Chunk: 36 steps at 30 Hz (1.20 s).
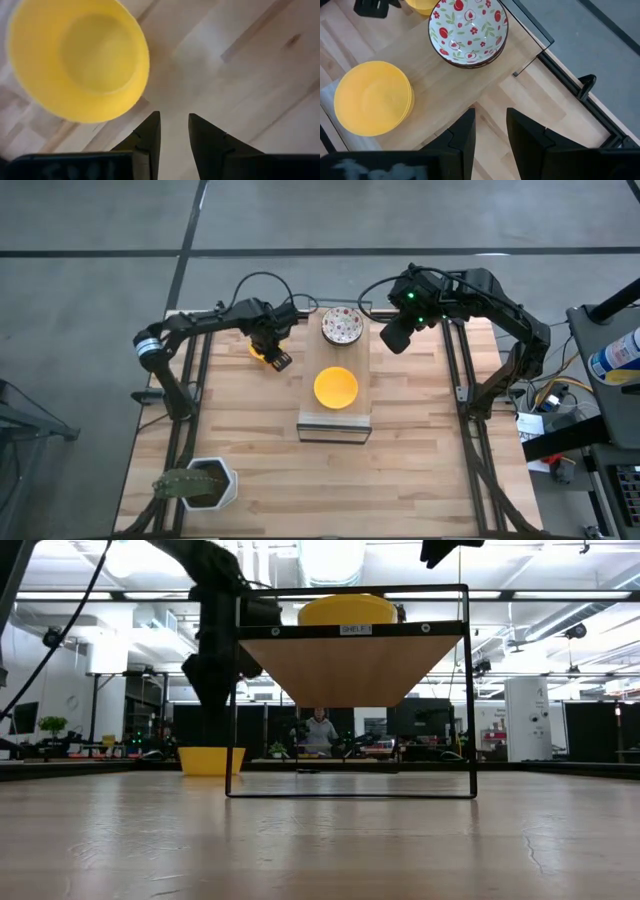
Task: Pick & Place Mini bowls
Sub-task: Stack the yellow bowl on the yellow bowls on the shelf
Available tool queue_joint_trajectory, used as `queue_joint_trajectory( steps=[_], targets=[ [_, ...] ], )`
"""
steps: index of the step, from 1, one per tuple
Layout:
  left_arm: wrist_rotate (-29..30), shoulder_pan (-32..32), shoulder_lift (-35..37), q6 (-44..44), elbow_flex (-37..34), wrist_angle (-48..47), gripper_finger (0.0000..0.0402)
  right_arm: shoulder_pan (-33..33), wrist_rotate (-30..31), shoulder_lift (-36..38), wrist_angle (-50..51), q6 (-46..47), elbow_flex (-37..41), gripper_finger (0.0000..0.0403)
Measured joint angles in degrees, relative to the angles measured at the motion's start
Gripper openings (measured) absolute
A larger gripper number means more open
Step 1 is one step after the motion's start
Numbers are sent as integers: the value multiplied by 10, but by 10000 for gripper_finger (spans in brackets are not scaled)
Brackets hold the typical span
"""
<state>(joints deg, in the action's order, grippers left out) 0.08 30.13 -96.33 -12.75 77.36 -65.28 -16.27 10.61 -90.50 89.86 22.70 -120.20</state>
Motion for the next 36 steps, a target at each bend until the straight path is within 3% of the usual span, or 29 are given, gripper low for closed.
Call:
queue_joint_trajectory(
  steps=[7,15,36],
  targets=[
    [15,14,0,20,-68,56,94,0,0,0,-1,2,0,105],
    [25,29,0,42,-98,99,94,0,0,0,-7,2,0,105],
    [56,39,0,122,-91,127,94,0,0,0,-24,3,0,105]
  ],
)
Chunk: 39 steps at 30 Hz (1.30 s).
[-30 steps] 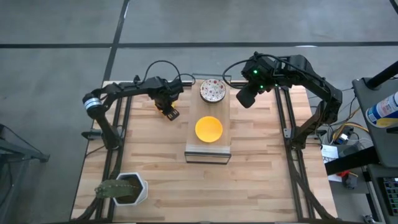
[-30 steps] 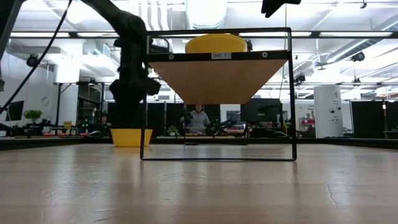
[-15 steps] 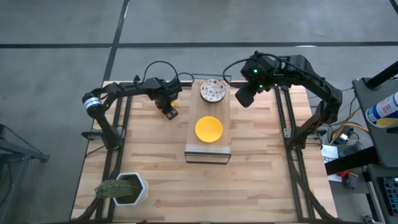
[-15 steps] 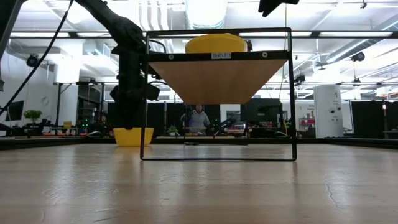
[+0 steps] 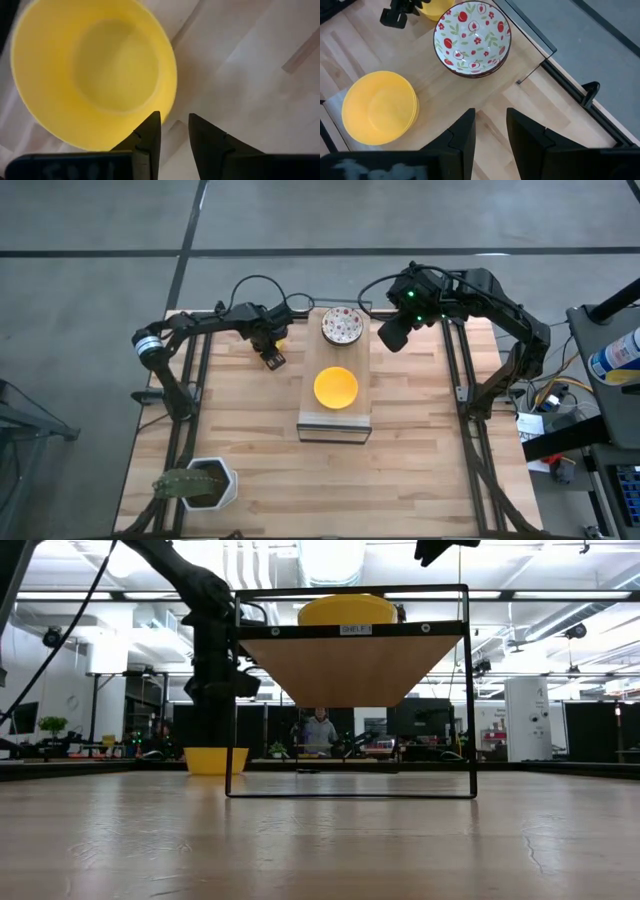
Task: Pick & Place Mini bowls
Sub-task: Stack the yellow bowl on the yellow bowls on the shelf
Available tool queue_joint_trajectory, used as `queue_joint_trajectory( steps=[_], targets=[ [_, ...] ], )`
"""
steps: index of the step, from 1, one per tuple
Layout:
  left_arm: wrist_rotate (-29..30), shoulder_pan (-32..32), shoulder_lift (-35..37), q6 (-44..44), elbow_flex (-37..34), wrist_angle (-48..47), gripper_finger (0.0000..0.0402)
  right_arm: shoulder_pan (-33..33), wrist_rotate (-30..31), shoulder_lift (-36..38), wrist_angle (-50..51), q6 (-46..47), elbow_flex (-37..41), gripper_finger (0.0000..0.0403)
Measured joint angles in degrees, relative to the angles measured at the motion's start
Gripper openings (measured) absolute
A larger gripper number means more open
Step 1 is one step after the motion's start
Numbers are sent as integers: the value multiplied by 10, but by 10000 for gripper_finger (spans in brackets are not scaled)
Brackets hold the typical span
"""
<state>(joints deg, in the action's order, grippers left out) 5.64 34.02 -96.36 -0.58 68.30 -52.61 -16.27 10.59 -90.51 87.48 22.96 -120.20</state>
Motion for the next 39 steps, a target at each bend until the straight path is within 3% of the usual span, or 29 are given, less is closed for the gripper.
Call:
queue_joint_trajectory(
  steps=[19,22,26,33,39],
  targets=[
    [18,5,-18,24,-20,31,92,0,0,0,-1,0,0,105],
    [18,5,-18,26,-20,37,70,0,0,0,-5,0,0,105],
    [17,9,-18,26,-20,38,11,0,0,0,-10,0,0,105],
    [12,12,-6,24,-13,7,2,0,0,0,-10,0,0,105],
    [11,11,54,8,11,-31,1,0,0,0,-10,0,0,105]
  ],
)
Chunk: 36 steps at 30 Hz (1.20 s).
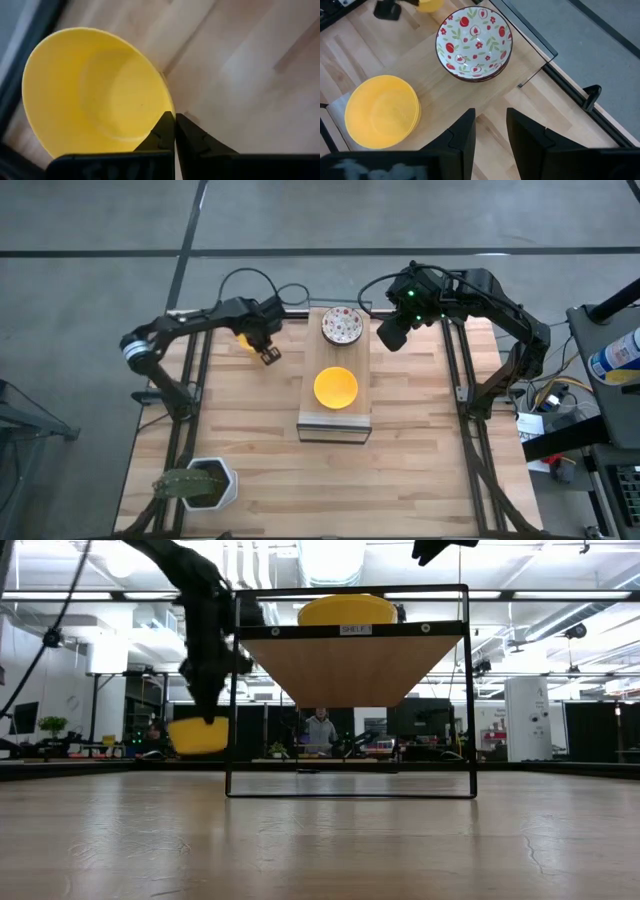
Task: Pick & Place Mini bowls
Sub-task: Stack the yellow bowl on the yellow bowls on the shelf
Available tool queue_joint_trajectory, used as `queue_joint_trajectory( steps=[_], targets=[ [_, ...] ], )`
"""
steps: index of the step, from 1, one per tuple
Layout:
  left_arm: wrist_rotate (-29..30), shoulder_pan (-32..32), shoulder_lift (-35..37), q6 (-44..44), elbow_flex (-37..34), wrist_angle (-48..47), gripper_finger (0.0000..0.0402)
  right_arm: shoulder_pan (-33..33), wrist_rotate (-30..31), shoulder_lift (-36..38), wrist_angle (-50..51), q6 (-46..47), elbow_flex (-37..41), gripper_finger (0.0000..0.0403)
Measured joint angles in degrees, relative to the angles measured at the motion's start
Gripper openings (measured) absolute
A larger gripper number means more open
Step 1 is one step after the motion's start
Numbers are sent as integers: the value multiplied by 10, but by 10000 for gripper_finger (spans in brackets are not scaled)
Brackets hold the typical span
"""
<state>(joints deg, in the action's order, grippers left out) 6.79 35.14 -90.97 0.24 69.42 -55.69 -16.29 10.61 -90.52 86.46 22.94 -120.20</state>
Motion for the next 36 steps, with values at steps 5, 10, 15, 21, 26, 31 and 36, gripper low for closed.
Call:
queue_joint_trajectory(
  steps=[5,10,15,21,26,31,36],
  targets=[
    [-12,-1,67,-20,20,-17,1,0,0,0,0,-1,0,105],
    [-27,-13,117,-42,51,-42,0,0,0,0,0,-2,0,105],
    [-45,-41,143,-61,98,-70,0,0,0,0,-2,-2,0,105],
    [-48,-108,142,-68,180,-91,0,0,0,0,-2,-3,0,105],
    [-48,-172,125,-68,244,-91,0,0,1,0,-3,-4,0,105],
    [-45,-232,97,-64,291,-91,0,0,17,-1,-10,-4,0,105],
    [-28,-291,60,-44,334,-90,0,0,29,-2,-13,-5,0,105]
  ],
)
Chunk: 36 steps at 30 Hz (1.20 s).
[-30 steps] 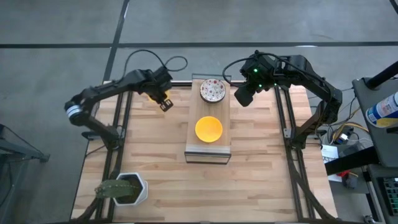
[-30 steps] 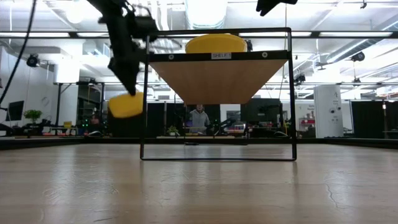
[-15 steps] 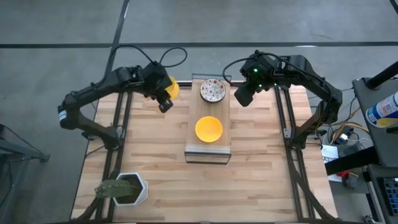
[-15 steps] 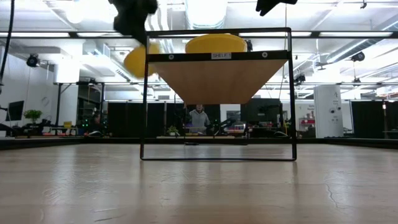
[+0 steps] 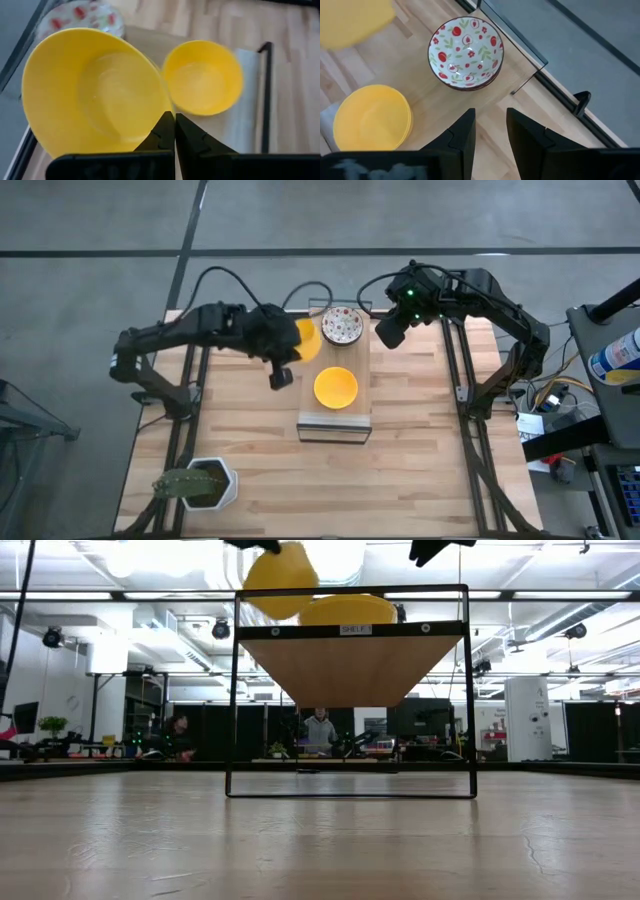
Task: Pick & Place Mini bowls
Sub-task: Stack the yellow bowl on the yellow bowls on the shelf
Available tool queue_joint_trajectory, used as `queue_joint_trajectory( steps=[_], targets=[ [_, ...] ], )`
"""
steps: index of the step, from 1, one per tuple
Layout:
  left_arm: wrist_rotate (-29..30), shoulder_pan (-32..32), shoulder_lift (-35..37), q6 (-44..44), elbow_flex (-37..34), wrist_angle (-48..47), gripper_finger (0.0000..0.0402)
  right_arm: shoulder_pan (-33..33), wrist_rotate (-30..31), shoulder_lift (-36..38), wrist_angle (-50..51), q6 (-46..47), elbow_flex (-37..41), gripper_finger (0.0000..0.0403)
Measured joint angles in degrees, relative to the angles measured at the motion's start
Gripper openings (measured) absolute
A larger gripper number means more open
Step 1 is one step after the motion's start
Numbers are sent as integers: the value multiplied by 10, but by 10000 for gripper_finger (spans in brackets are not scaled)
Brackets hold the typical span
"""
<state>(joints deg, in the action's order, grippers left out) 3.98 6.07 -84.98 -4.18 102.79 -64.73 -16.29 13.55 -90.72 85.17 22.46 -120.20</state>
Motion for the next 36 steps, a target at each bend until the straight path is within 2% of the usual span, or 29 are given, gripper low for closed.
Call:
queue_joint_trajectory(
  steps=[5,9,22,30,36],
  targets=[
    [7,-48,-48,38,53,-12,0,0,1,0,-2,0,0,105],
    [36,-78,-90,84,98,-34,0,0,2,-1,-6,4,7,105],
    [52,-139,-217,206,252,-116,0,0,1,-2,-14,7,46,105],
    [52,-145,-271,232,265,-168,0,0,1,-2,-16,7,59,105],
    [84,-145,-287,252,263,-174,0,0,1,-1,-17,9,61,105]
  ],
)
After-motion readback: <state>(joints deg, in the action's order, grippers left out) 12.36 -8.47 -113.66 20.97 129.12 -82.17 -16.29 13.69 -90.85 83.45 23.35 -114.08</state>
